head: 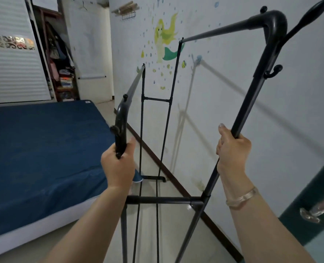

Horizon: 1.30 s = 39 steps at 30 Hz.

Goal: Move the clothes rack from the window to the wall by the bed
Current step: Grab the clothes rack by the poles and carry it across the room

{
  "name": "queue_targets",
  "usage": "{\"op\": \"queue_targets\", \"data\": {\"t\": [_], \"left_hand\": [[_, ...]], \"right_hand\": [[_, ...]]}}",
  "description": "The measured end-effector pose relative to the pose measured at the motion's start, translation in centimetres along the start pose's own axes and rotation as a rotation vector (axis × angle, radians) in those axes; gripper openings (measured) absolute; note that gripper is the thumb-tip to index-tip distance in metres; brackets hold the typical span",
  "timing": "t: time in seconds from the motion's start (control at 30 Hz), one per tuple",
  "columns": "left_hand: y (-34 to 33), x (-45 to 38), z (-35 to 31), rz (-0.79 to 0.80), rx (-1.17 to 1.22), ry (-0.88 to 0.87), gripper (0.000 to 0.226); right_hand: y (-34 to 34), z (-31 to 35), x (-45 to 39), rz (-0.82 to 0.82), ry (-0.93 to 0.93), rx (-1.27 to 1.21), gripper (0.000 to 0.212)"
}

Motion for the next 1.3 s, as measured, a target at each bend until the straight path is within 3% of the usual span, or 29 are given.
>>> {"op": "queue_targets", "data": {"t": [1.3], "left_hand": [[-16.3,-21.9,14.5,-0.043,-0.011,-0.097,0.046]], "right_hand": [[-17.7,-11.4,-29.6,0.088,0.019,-0.007,0.047]]}}
Point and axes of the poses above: each hand's wrist, its own x-axis away from the middle knuckle, its own y-axis out of the back of the hand, z = x × y, the point moved 7 cm from there along -x, towards the middle knuckle, and after that the axes turned 6 degrees about -y, right-handed, at the moved point
